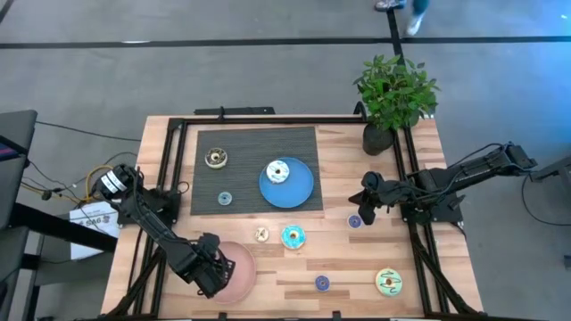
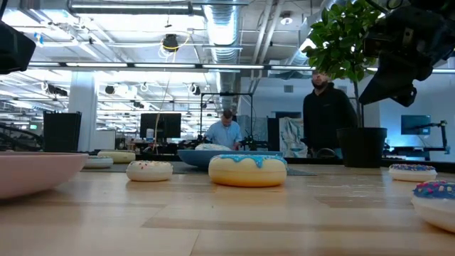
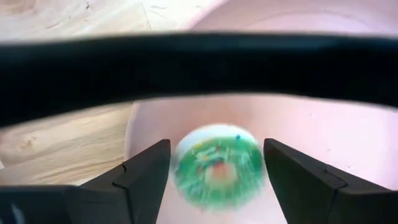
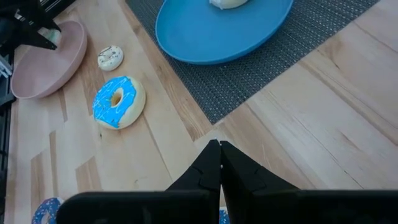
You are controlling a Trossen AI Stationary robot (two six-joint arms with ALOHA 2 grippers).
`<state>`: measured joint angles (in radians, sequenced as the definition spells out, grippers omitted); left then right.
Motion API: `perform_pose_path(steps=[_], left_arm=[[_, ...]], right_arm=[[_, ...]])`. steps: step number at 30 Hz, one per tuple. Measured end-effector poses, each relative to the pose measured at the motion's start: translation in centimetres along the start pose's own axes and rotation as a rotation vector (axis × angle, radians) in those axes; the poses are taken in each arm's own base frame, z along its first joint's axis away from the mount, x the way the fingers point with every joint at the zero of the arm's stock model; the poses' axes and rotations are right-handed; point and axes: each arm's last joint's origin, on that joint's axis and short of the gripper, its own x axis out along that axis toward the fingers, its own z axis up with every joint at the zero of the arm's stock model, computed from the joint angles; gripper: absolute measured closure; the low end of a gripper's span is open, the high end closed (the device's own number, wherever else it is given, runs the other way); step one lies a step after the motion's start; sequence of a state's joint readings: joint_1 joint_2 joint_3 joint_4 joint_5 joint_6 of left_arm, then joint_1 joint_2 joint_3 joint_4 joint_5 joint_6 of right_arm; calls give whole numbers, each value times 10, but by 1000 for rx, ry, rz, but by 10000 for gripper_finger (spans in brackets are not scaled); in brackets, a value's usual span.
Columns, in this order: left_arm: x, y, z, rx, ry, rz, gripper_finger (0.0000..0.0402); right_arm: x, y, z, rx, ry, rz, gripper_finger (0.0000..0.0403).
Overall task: Pick & Place donuts
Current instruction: Put the small green donut on the pink plate, then put the small white donut on the pink plate
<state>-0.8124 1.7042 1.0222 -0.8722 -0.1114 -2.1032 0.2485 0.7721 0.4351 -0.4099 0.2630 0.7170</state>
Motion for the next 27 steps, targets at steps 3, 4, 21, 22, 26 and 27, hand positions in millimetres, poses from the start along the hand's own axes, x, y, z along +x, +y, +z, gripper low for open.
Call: perform_pose_path(steps=[3,4,21,22,26,27], left_arm=[[0,0,0,-8,-1,-1,132],[0,0,0,-8,-1,-1,126],[-56,-16,6,30,-143,25,105],[-62,-19,9,49,-161,25,105],[-84,-36,30,167,-196,8,105],[-87,-42,38,195,-197,2,105]], right_arm=[[0,0,0,-1,0,0,403],[0,0,0,-1,0,0,403],[0,0,0,-9,0,0,403],[0,0,0,-9,0,0,403],[0,0,0,-16,0,0,403],[0,0,0,-18,0,0,403]])
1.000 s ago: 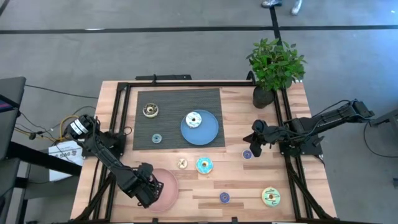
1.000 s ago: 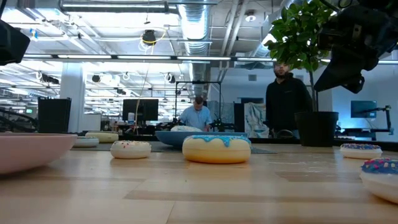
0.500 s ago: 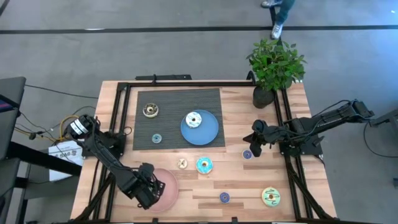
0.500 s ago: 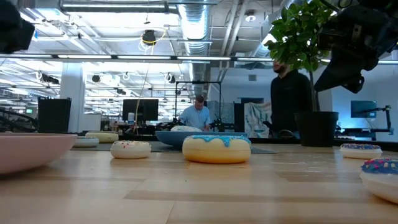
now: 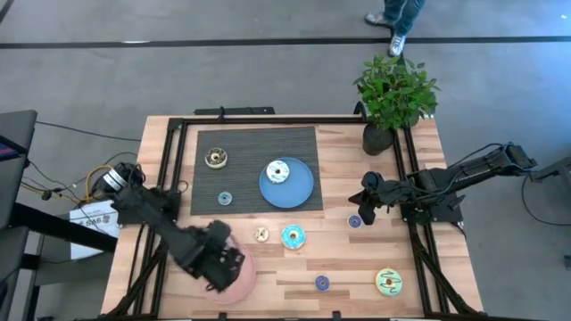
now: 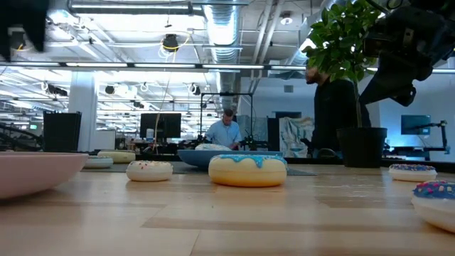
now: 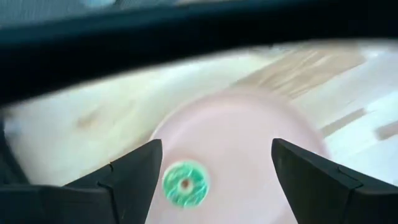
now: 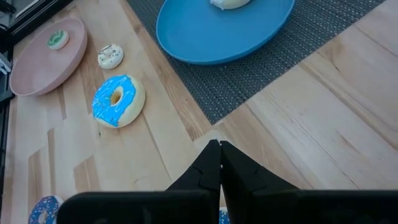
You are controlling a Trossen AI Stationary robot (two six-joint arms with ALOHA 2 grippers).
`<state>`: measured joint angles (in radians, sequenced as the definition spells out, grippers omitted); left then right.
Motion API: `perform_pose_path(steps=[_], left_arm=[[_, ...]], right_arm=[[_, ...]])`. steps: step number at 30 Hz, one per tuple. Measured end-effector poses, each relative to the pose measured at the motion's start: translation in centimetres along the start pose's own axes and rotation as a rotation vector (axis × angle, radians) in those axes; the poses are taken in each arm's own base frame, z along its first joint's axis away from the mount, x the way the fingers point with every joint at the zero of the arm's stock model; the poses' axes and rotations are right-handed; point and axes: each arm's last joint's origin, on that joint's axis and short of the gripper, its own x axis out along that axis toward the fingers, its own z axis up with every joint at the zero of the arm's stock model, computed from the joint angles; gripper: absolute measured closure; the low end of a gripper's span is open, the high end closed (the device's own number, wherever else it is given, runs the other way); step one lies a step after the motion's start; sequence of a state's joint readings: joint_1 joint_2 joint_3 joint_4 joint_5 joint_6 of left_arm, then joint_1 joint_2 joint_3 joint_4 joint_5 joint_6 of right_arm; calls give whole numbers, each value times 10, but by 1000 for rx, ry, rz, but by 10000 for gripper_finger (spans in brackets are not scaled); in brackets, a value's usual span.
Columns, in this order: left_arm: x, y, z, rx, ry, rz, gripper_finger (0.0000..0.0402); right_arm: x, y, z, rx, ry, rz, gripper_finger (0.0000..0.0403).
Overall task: Pick & Place donuts
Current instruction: Put the small white donut on the pink plate
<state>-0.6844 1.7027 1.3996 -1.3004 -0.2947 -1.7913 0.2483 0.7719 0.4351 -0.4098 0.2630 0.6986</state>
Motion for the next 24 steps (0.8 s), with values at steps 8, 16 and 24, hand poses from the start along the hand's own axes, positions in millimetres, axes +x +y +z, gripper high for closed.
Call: perform_pose_path(steps=[8,16,24], left_arm=[[26,-28,84,182,26,-94,110],[91,-63,111,318,129,-118,151],[108,-73,110,313,145,-89,163]], right_arm=[[0,0,0,-2,0,0,403],[0,0,0,-1,4,3,403],[0,-1,-3,-9,40,5,403]])
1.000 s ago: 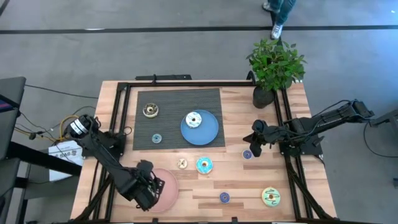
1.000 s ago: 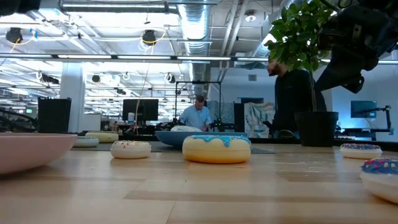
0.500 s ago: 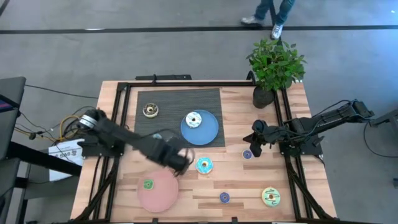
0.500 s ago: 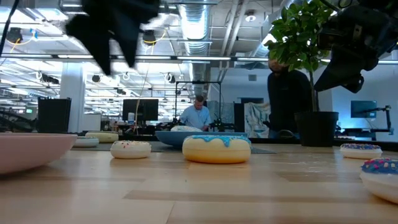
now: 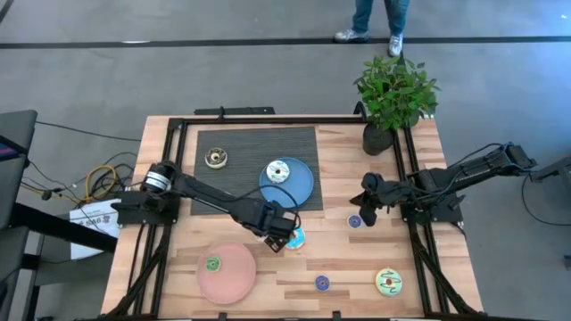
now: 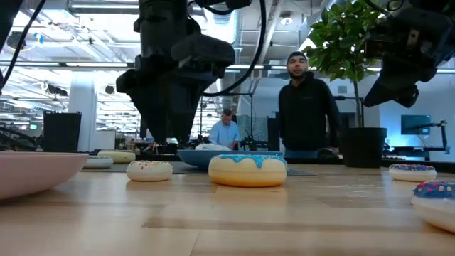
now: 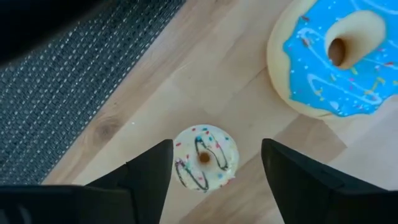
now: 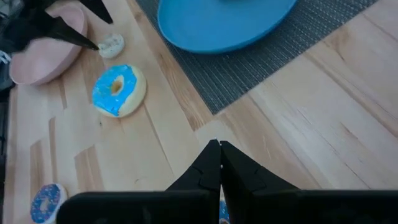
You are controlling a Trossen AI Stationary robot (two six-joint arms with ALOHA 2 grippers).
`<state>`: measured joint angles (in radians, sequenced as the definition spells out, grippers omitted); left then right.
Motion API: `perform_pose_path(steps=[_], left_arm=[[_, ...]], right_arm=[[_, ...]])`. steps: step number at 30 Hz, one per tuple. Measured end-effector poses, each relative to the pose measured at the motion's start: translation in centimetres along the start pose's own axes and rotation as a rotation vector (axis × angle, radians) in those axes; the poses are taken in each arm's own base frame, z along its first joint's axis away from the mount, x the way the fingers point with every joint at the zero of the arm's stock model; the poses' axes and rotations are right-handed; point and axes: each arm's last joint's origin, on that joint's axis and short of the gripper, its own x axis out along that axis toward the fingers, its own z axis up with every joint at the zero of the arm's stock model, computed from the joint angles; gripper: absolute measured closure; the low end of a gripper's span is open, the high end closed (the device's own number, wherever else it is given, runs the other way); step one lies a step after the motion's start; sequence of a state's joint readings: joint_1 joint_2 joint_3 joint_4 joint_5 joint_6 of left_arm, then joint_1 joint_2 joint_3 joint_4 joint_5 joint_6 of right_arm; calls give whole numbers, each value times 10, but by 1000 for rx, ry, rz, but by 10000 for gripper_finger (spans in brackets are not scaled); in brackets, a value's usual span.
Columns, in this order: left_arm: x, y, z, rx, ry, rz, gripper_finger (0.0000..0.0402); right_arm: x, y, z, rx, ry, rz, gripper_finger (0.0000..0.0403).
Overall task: Pick & Place donuts
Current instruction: Put the small white donut on the pink plate
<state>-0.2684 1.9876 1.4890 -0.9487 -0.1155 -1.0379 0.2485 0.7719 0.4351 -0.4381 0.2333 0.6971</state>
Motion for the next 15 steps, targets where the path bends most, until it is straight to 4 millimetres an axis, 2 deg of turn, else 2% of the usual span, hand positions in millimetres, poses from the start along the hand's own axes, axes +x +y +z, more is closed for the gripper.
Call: perform_pose_path(steps=[6,15], left_arm=[[4,-1,1,-28,3,3,146],[6,8,9,-49,8,36,83]], right_arm=[[0,-2,-3,-7,28,-18,403],[0,-1,-3,-6,41,-1,403]])
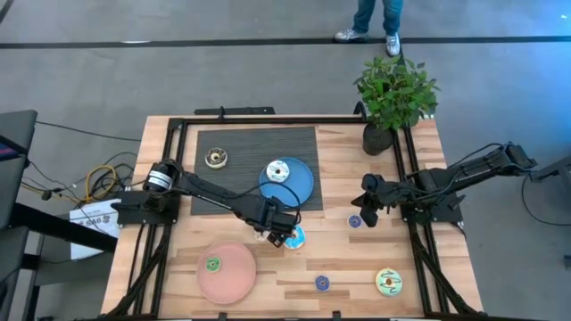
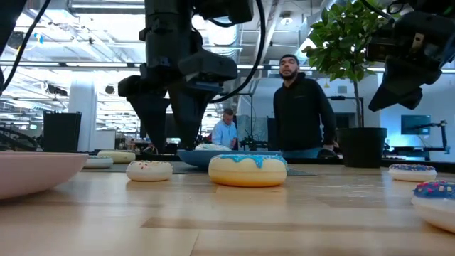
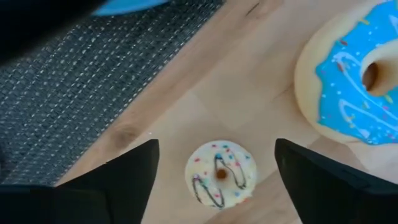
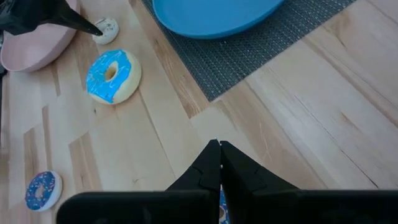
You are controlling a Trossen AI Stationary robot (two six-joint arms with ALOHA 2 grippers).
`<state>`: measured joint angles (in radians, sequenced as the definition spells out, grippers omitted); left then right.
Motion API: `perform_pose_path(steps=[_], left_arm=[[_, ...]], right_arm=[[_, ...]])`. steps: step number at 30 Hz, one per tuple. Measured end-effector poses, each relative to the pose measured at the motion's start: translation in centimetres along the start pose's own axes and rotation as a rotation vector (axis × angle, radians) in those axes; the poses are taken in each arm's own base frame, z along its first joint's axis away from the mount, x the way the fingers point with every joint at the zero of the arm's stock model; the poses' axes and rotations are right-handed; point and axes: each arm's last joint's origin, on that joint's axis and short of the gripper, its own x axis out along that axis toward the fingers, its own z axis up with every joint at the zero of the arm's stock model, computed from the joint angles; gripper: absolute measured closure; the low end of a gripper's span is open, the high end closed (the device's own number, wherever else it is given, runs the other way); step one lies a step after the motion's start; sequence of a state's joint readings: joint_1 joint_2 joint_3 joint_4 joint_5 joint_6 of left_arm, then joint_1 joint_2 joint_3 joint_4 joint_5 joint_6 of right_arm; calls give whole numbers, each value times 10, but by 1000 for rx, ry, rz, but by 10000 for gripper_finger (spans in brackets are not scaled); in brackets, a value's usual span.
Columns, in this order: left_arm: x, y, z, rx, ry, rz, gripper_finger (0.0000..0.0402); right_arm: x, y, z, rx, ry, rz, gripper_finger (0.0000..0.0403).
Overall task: Pick & Place donuts
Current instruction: Put the small white donut on the pink plate
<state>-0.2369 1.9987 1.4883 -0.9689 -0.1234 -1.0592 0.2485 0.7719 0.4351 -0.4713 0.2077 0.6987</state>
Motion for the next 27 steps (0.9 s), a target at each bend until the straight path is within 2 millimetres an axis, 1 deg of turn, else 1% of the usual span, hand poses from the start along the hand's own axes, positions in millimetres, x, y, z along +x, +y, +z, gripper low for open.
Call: perform_pose_path(steps=[4,7,10,12,15,19,27], left_arm=[[0,2,1,15,-14,21,62],[0,1,0,18,-16,20,55],[2,1,-2,26,-22,31,54],[6,3,-5,6,15,24,54],[18,5,-11,-12,91,-30,54],[31,8,-15,-48,93,-44,54],[31,7,-14,-61,66,-50,54]], right_arm=[[0,0,0,0,1,0,403],[0,0,0,0,1,0,403],[0,0,0,0,0,1,403],[0,0,0,0,0,1,403],[0,0,0,0,2,2,403],[0,0,0,0,2,2,403],[0,0,0,0,1,2,403]])
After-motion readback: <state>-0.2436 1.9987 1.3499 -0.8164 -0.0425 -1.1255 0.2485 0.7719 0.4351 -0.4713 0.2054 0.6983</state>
